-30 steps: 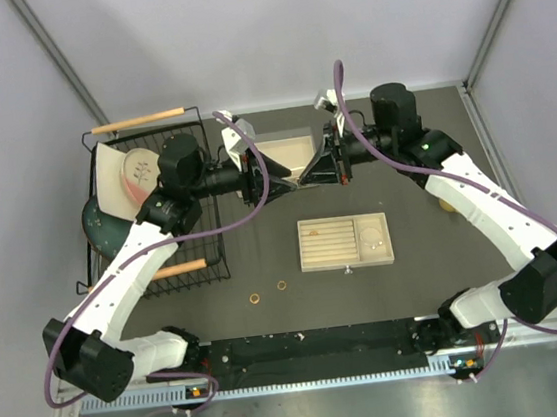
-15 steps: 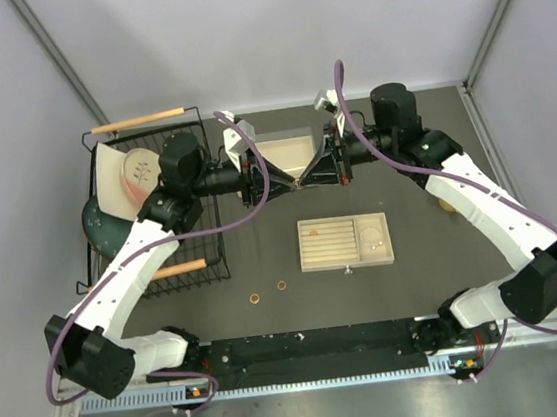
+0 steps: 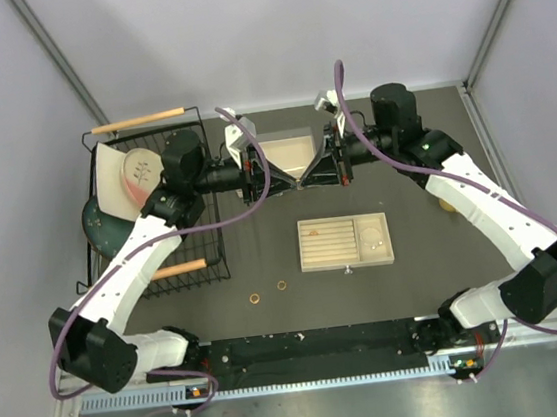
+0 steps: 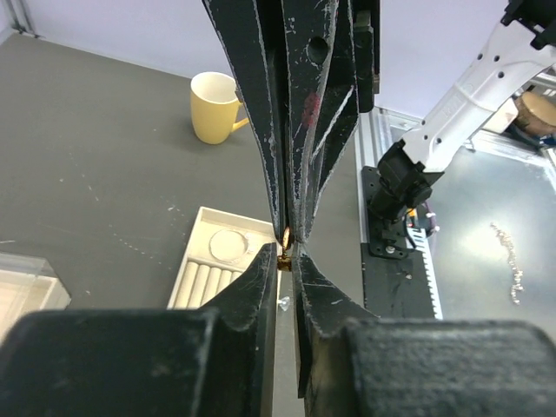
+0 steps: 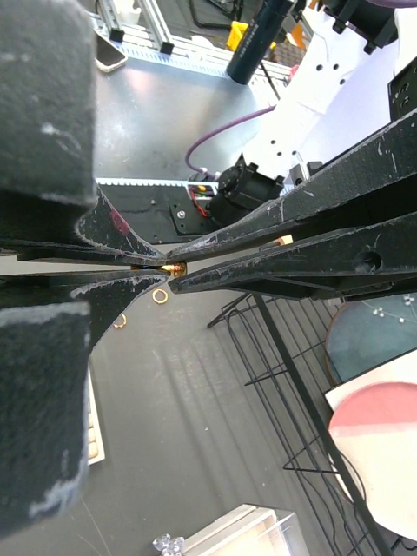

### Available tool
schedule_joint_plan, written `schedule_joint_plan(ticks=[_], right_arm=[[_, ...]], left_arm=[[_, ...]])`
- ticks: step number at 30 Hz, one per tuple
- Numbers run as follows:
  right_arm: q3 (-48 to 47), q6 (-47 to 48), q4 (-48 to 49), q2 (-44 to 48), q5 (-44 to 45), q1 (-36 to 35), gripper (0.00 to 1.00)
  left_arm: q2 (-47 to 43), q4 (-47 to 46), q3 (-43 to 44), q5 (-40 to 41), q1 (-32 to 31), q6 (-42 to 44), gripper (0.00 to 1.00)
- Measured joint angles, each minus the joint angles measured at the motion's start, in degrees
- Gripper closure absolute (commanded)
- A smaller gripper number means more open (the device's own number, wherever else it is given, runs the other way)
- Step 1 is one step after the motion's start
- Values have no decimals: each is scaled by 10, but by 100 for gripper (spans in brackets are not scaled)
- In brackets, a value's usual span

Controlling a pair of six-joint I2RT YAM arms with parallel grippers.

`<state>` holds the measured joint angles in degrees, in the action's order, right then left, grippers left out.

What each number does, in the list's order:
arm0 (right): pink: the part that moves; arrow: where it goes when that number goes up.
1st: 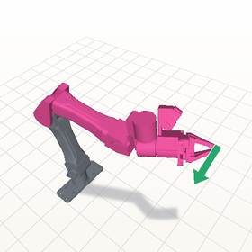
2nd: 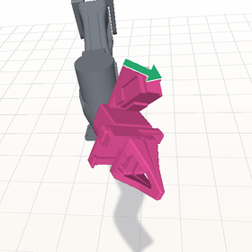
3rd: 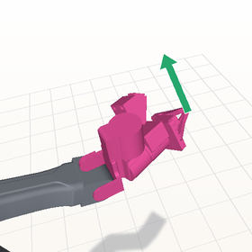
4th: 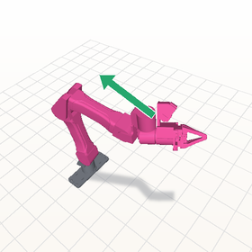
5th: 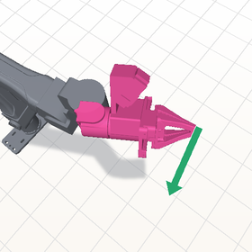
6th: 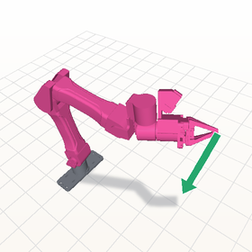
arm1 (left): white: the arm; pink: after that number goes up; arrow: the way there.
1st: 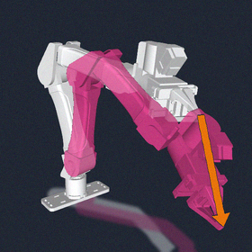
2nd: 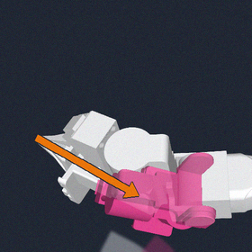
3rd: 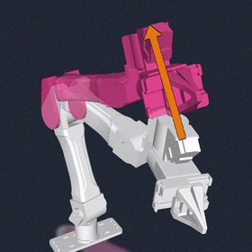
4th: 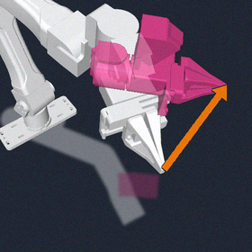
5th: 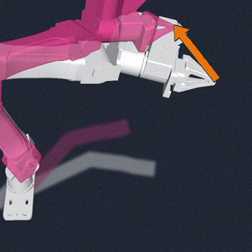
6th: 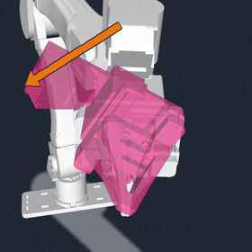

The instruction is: Organize the mixed jewelry

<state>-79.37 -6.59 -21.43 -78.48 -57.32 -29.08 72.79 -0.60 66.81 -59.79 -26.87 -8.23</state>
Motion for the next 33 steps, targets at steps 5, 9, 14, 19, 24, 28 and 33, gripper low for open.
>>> schedule_joint_plan(ticks=[5, 9, 14, 19, 24, 28, 33], right_arm=[[0, 0, -5, 0, 2, 0, 100], [0, 0, -7, 0, 7, 1, 79], [3, 7, -8, 1, 37, 1, 57], [12, 12, -9, 10, 68, 8, 53], [18, 16, -9, 39, 83, 51, 53], [30, 26, -14, 75, 86, 97, 53], [80, 51, -30, 136, 105, 140, 56]], left_arm=[[11, -16, 0, -11, 2, -21, 100], [14, -29, -3, -14, 3, -37, 100], [14, -32, -7, -18, 3, -39, 100], [11, -11, -7, -8, 7, -10, 100], [10, 43, -7, 17, 15, 56, 100], [17, 104, 0, 52, 15, 126, 100], [65, 167, 24, 132, -14, 225, 100]])
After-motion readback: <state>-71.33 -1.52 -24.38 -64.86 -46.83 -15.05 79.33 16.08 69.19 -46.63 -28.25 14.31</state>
